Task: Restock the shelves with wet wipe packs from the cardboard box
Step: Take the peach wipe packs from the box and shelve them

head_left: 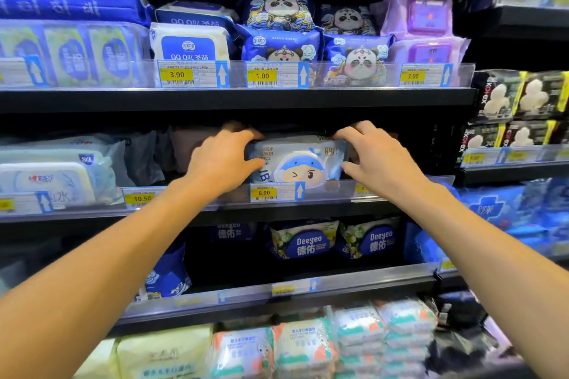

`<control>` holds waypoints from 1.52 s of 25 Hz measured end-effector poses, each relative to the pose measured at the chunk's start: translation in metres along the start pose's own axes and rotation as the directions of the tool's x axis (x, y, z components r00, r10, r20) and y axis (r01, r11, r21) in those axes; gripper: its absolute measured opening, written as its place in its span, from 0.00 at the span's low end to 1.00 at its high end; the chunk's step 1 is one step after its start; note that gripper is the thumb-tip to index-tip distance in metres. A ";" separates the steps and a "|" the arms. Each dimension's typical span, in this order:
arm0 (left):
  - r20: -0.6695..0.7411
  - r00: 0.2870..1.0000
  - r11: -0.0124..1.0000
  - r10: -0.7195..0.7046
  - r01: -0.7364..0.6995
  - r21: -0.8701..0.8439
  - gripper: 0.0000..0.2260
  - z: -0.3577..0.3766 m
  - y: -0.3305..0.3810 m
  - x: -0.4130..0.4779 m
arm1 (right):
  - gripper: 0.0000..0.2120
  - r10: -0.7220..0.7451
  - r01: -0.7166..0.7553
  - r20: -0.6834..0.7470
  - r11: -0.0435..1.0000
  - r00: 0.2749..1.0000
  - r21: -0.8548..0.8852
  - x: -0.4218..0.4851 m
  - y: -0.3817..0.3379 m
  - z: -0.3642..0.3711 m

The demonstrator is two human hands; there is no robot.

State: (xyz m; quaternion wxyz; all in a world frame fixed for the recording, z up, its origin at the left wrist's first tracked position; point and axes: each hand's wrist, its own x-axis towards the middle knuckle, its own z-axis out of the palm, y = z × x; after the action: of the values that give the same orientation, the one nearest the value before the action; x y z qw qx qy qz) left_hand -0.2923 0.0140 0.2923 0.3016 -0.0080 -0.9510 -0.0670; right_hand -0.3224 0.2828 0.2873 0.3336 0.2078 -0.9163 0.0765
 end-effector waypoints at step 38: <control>0.843 0.439 0.944 0.309 -0.249 -0.217 0.33 0.207 0.014 -0.412 | 0.32 -0.106 -0.095 0.916 0.984 0.388 0.154 -0.414 -0.014 0.134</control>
State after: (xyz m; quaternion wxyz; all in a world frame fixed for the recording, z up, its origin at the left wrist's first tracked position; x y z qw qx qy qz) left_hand -0.0729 0.0652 -0.1102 -0.2122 -0.2061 -0.9547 -0.0318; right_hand -0.1081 0.3695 -0.0813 -0.2491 0.2477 -0.9358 0.0303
